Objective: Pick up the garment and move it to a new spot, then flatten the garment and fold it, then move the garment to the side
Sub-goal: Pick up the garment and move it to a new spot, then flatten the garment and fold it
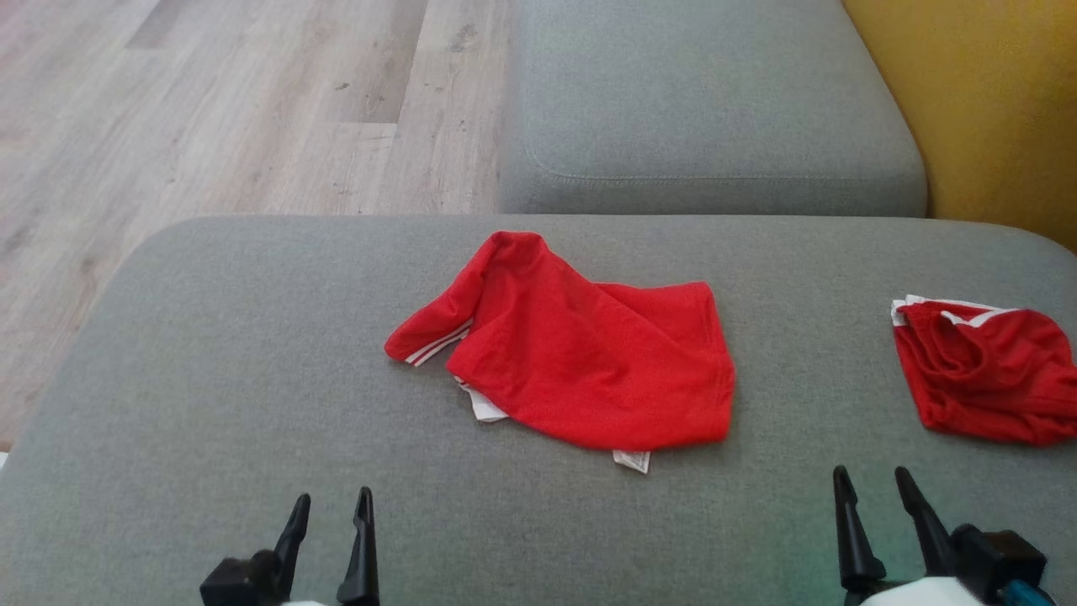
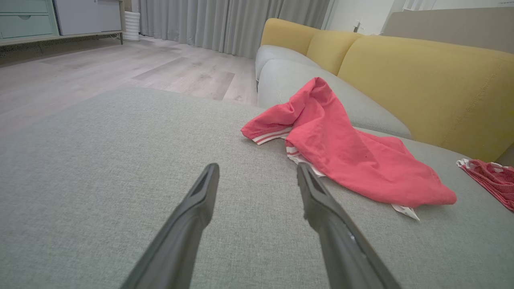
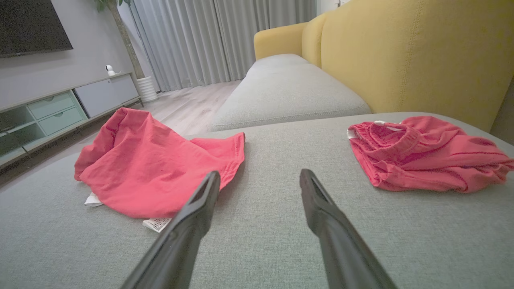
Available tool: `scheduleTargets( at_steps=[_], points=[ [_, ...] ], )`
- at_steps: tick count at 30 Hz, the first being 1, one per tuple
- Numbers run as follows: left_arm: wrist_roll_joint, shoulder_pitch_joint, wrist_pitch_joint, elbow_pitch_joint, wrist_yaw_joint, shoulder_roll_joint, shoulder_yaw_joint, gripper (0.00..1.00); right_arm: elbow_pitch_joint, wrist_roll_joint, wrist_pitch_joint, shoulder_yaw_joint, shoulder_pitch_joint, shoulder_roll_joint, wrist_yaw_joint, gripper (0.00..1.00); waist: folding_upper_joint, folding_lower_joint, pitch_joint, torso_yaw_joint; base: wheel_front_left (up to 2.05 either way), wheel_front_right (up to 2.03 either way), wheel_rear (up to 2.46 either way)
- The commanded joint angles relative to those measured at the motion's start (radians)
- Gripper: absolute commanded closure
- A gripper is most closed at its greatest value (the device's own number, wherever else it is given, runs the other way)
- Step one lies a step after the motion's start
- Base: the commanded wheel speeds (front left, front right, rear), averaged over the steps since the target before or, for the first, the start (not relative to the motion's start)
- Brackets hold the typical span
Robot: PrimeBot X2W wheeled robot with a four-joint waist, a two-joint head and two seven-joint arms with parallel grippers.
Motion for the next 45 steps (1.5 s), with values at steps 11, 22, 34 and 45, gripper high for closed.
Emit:
scheduleTargets(
  at_steps=[11, 22, 34, 45],
  points=[
    [0.004, -0.040, -0.001, -0.061, 0.030, 0.020, 0.046, 0.00, 0.003, 0.000, -0.029, 0.036, -0.069, -0.009, 0.007, 0.00, -0.0001, 0.0001, 0.007, -0.016, 0.00, 0.00, 0.00],
    [-0.001, -0.052, 0.000, -0.073, 0.034, 0.024, 0.054, 0.00, 0.008, 0.009, -0.017, 0.033, -0.087, -0.009, 0.007, 0.00, -0.0001, 0.0001, 0.030, 0.034, 0.00, 0.00, 0.00],
    [0.013, -0.081, 0.002, -0.081, 0.039, 0.011, 0.043, 0.00, 0.245, 0.028, 0.062, -0.003, -0.285, -0.009, 0.007, 0.00, -0.0001, 0.0001, 0.122, 0.178, 0.00, 0.00, 0.00],
    [0.027, -0.094, -0.006, -0.085, 0.043, 0.002, 0.045, 0.00, 0.518, 0.038, 0.060, -0.030, -0.428, -0.009, 0.007, 0.11, -0.0001, 0.0001, 0.170, 0.261, 0.00, 0.00, 0.00]
  ],
)
